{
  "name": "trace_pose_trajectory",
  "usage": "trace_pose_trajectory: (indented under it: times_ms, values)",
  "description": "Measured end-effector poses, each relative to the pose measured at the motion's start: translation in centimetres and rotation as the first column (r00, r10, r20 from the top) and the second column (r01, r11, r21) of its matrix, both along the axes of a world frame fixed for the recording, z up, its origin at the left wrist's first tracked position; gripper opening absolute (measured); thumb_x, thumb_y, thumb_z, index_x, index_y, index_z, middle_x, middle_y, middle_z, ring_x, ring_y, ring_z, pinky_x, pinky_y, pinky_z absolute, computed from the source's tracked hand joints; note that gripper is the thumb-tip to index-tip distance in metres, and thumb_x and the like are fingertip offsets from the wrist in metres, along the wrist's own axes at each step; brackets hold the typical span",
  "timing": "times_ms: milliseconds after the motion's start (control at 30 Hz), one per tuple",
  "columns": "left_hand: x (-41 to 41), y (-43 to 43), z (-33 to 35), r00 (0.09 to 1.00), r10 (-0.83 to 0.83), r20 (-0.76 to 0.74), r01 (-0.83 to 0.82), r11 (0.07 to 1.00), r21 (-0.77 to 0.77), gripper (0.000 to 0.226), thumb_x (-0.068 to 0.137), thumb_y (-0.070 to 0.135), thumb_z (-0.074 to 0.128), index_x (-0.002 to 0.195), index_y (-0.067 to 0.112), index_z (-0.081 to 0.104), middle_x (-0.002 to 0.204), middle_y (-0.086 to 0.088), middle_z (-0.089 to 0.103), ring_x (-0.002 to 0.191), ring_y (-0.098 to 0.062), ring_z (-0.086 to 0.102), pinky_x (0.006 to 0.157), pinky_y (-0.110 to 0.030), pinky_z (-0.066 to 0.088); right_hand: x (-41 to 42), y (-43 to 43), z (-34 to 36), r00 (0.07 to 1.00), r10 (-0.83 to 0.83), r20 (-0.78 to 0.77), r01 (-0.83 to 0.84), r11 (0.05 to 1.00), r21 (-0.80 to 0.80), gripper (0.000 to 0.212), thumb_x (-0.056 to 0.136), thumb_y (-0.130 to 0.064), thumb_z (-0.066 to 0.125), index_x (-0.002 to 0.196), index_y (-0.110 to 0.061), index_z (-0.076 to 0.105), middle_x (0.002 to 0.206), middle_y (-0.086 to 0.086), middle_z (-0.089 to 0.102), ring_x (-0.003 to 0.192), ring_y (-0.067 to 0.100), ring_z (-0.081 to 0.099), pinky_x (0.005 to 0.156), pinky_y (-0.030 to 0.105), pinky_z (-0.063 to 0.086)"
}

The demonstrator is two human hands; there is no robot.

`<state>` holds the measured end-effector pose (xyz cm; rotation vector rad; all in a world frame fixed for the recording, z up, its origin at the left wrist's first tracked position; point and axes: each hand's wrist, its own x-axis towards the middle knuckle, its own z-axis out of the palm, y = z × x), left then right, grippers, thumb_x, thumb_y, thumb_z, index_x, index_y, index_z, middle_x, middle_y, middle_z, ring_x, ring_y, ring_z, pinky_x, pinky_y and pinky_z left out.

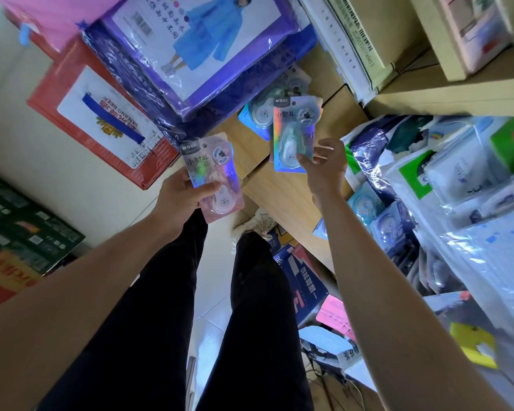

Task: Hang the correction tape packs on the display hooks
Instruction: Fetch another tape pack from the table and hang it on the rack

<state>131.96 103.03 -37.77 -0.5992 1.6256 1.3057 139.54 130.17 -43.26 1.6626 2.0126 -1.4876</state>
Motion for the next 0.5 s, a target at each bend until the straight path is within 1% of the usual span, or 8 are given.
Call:
trace_pose_trajectory:
  times_ms: [67,133,200,267,333,400,467,500]
  values:
    - [0.3,0.0,0.2,1.000,-0.004,-0.002,0.004,1.000,-0.015,0.048,0.068,0.022,0.083,0.114,0.014,0.072,0.110,-0.009,0.076,0.104,-0.029,0.073,0.100,-0.054,0.054,0.6,0.1,0.4,0.998,-0.061,-0.004,0.060,0.991,-0.123,0.035,0.074,-0.008,0.082,0.099,-0.023,0.063,0.088,0.002,0.066,0.071,0.011,0.058,0.064,0.024,0.050]
    - [0.5,0.2,0.7,1.000,-0.014,-0.009,0.014,1.000,-0.021,0.042,0.067,0.023,0.084,0.108,0.018,0.074,0.106,-0.007,0.077,0.100,-0.028,0.074,0.099,-0.053,0.055,1.2,0.0,0.8,0.992,-0.126,-0.008,0.120,0.966,-0.228,0.020,0.078,-0.001,0.076,0.088,-0.017,0.069,0.071,-0.001,0.064,0.058,0.008,0.053,0.059,0.026,0.044]
    - [0.5,0.4,1.5,0.999,-0.043,-0.022,0.042,0.998,-0.039,0.040,0.063,0.028,0.086,0.100,0.023,0.075,0.102,-0.004,0.078,0.098,-0.026,0.074,0.098,-0.053,0.055,2.0,-0.3,1.6,0.985,-0.172,0.014,0.170,0.952,-0.253,0.020,0.081,0.005,0.071,0.081,-0.014,0.068,0.062,-0.005,0.061,0.050,0.006,0.048,0.054,0.023,0.039]
    - [0.4,0.4,2.4,0.993,-0.107,-0.051,0.105,0.994,-0.036,0.046,0.059,0.034,0.086,0.102,0.023,0.075,0.103,-0.005,0.078,0.100,-0.029,0.074,0.098,-0.054,0.055,3.1,-0.6,2.7,0.979,-0.203,0.016,0.200,0.943,-0.267,0.021,0.082,0.004,0.071,0.077,-0.016,0.068,0.061,-0.004,0.060,0.052,0.009,0.046,0.053,0.024,0.037]
    - [0.0,0.6,3.9,0.985,-0.156,-0.077,0.155,0.988,-0.015,0.047,0.059,0.033,0.085,0.103,0.021,0.074,0.103,-0.007,0.077,0.100,-0.031,0.073,0.096,-0.053,0.056,4.3,-0.9,4.4,0.977,-0.215,0.004,0.208,0.936,-0.283,0.020,0.082,0.000,0.072,0.075,-0.018,0.069,0.066,0.000,0.060,0.057,0.014,0.044,0.054,0.026,0.037]
    - [-0.2,0.9,5.9,0.973,-0.204,-0.108,0.205,0.979,0.002,0.044,0.061,0.023,0.084,0.103,0.016,0.073,0.095,-0.002,0.078,0.091,-0.024,0.074,0.085,-0.040,0.060,5.3,-1.1,6.9,0.977,-0.213,0.003,0.205,0.940,-0.274,0.018,0.082,-0.003,0.074,0.077,-0.019,0.070,0.069,0.001,0.062,0.058,0.014,0.045,0.055,0.026,0.037]
    - [-0.5,1.4,8.5,0.950,-0.270,-0.157,0.273,0.962,0.000,0.034,0.066,0.013,0.082,0.099,0.013,0.071,0.084,0.007,0.077,0.080,-0.011,0.072,0.069,-0.022,0.056,6.2,-1.2,10.0,0.975,-0.223,-0.022,0.210,0.945,-0.252,0.020,0.082,-0.003,0.074,0.075,-0.021,0.071,0.067,-0.002,0.062,0.058,0.012,0.046,0.056,0.026,0.038]
    - [-0.7,1.6,9.9,0.939,-0.294,-0.178,0.298,0.954,-0.001,0.031,0.068,0.010,0.082,0.096,0.015,0.069,0.083,0.009,0.076,0.077,-0.006,0.071,0.066,-0.017,0.053,6.5,-1.3,11.9,0.975,-0.221,-0.039,0.206,0.950,-0.236,0.019,0.081,-0.004,0.074,0.075,-0.021,0.071,0.066,-0.004,0.061,0.059,0.011,0.047,0.058,0.027,0.040]
